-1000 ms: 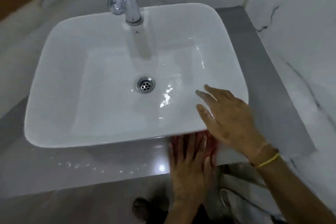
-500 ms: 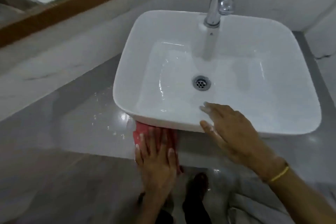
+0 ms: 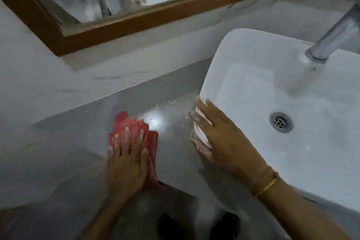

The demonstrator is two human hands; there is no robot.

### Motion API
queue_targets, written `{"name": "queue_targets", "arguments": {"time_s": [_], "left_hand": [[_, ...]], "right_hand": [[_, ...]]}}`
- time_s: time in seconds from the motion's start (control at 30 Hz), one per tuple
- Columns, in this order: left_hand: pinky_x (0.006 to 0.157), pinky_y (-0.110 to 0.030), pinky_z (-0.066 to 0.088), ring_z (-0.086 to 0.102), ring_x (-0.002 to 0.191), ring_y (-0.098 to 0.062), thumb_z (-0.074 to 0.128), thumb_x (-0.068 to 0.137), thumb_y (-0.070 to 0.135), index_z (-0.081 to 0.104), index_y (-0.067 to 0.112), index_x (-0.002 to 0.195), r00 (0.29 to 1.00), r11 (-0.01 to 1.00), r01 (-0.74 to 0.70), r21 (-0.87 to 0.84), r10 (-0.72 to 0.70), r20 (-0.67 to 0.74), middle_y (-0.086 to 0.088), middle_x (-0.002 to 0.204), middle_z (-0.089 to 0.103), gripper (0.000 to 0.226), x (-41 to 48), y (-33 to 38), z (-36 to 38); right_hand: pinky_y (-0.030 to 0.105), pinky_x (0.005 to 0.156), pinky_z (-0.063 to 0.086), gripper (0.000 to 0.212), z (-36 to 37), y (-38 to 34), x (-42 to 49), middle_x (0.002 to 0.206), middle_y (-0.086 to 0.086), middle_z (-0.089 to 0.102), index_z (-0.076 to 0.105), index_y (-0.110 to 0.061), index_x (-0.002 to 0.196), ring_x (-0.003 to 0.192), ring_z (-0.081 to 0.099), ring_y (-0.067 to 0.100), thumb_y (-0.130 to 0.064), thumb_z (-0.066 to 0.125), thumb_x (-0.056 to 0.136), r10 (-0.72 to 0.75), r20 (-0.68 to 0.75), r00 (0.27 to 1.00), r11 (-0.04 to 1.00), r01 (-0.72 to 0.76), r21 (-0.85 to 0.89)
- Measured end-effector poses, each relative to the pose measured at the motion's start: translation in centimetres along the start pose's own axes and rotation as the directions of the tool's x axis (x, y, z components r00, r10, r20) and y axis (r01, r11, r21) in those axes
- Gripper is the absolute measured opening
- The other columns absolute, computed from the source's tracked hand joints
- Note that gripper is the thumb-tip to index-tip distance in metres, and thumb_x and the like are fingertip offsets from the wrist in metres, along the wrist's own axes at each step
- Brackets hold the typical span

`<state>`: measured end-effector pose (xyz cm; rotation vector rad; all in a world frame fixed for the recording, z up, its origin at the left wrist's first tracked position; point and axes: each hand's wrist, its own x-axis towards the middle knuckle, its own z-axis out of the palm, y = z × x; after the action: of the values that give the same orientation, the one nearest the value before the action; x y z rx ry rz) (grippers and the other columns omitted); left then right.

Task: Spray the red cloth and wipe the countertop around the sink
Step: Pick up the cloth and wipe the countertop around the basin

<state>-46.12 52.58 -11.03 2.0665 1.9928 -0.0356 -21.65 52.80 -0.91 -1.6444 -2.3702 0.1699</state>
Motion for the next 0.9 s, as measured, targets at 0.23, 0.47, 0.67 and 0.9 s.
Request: {"name": "queue_targets", "arguments": {"time_s": [0.23,0.47,0.67,0.9], "left_hand": [[0.120,-0.054,0.003,0.000,0.147,-0.037,0.020,0.098,0.041,0.000,0.027,0.151,0.994,0.995,0.053,-0.090,-0.061,-0.093,-0.011,0.162,-0.002,0.058,11.9,3.4,-1.1],[0.121,-0.045,0.003,-0.004,0.149,-0.028,0.020,0.098,0.044,0.003,0.031,0.151,0.921,0.921,-0.388,0.033,0.389,-0.036,-0.003,0.161,0.000,0.057,6.0,5.8,1.3],[0.118,-0.054,0.019,0.011,0.147,-0.035,0.019,0.093,0.044,0.016,0.031,0.150,0.969,0.969,-0.240,0.056,0.242,-0.040,-0.009,0.160,0.015,0.058,9.9,-0.2,-0.2],[0.120,-0.052,0.003,-0.001,0.148,-0.034,0.027,0.097,0.042,0.012,0.031,0.150,0.958,0.958,-0.285,0.005,0.285,-0.040,-0.007,0.162,0.004,0.056,15.5,10.8,-0.4]], "right_hand": [[0.042,0.105,0.045,0.054,0.4,-0.4,-0.1,0.139,0.026,0.050,0.051,0.007,0.129,0.132,0.046,0.034,-0.025,0.063,0.087,-0.078,-0.016,0.997,0.973,0.073,-0.217],[0.041,0.101,0.049,0.050,-0.4,-1.0,0.3,0.135,0.023,0.055,0.056,0.006,0.125,0.129,0.050,0.032,-0.023,0.065,0.086,-0.045,-0.007,0.999,0.984,0.043,-0.176],[0.039,0.099,0.051,0.051,-0.3,-0.8,0.4,0.135,0.022,0.055,0.057,0.005,0.125,0.128,0.051,0.030,-0.025,0.066,0.084,-0.045,-0.002,0.999,0.979,0.044,-0.201],[0.040,0.095,0.053,0.054,-0.6,-1.0,0.4,0.135,0.023,0.054,0.057,0.007,0.124,0.127,0.052,0.032,-0.022,0.071,0.081,-0.027,-0.012,1.000,0.988,0.024,-0.151]]}}
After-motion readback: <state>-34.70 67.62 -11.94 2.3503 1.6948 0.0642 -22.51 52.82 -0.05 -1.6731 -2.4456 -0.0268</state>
